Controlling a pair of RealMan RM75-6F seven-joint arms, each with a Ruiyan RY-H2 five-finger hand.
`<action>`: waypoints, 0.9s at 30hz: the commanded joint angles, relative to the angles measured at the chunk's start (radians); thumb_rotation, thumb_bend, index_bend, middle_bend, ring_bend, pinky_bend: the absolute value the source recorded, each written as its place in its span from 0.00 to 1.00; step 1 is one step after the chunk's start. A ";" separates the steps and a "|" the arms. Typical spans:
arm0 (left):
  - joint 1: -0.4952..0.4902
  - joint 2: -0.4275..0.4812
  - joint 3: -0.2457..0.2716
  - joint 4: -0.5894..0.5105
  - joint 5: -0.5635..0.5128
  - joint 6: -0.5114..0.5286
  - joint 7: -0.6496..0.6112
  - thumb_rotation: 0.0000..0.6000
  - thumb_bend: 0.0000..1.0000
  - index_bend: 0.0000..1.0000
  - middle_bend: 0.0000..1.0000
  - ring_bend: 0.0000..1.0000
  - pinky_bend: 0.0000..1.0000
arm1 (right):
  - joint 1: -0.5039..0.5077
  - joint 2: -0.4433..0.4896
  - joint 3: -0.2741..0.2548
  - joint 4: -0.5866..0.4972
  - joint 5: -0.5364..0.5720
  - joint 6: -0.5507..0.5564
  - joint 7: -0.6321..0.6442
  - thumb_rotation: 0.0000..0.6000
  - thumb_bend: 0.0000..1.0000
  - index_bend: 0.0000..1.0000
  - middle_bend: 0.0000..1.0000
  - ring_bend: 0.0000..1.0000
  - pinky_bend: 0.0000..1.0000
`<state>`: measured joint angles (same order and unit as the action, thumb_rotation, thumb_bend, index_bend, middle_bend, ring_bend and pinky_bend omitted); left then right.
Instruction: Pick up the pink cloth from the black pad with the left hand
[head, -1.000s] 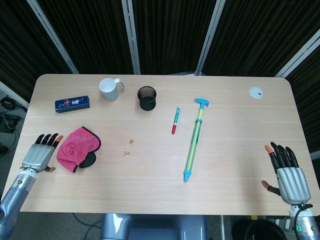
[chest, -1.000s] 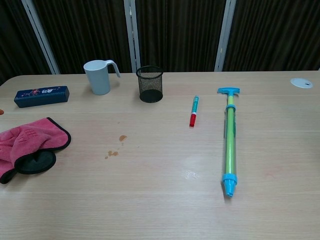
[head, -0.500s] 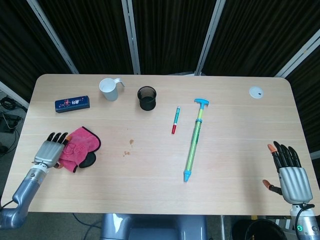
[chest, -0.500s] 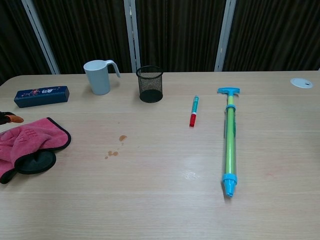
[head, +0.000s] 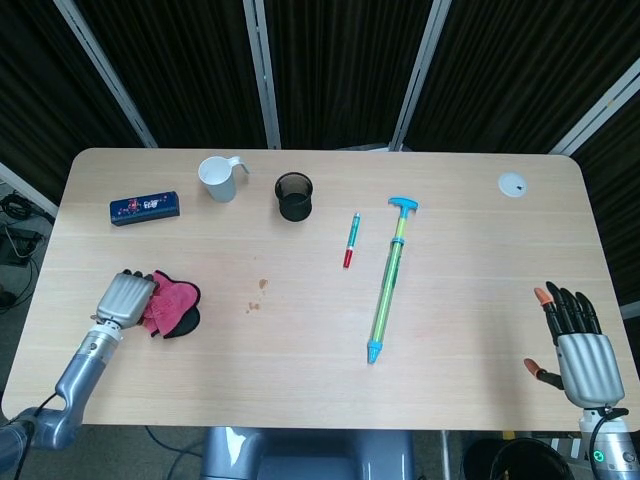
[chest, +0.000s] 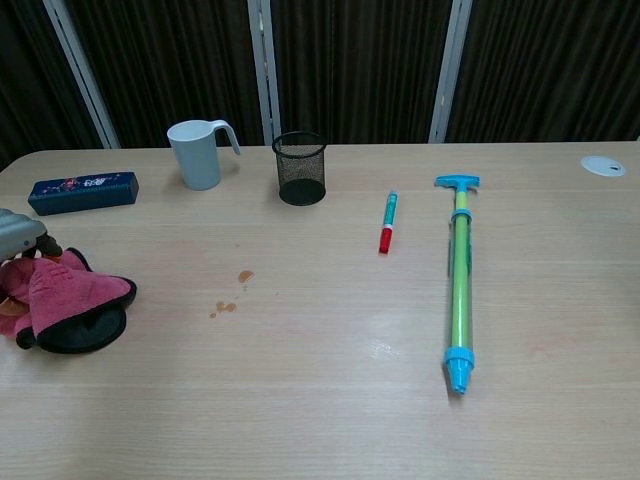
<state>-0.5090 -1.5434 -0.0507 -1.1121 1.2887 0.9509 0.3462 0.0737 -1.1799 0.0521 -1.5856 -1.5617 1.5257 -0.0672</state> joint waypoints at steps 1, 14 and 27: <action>-0.012 -0.032 -0.001 0.025 0.023 0.020 -0.017 1.00 0.38 0.85 0.65 0.57 0.56 | -0.001 0.000 -0.001 0.000 -0.002 0.001 -0.001 1.00 0.00 0.00 0.00 0.00 0.00; -0.109 -0.029 -0.109 -0.148 0.046 0.072 0.025 1.00 0.40 0.86 0.67 0.59 0.57 | -0.002 -0.003 0.000 0.003 -0.001 0.002 -0.003 1.00 0.00 0.00 0.00 0.00 0.00; -0.274 -0.148 -0.180 -0.257 -0.014 0.009 0.172 1.00 0.40 0.86 0.67 0.59 0.57 | -0.001 0.004 0.002 0.004 0.010 -0.008 0.014 1.00 0.00 0.00 0.00 0.00 0.00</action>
<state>-0.7634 -1.6544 -0.2397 -1.3845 1.2964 0.9810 0.4950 0.0735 -1.1761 0.0534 -1.5812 -1.5517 1.5171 -0.0543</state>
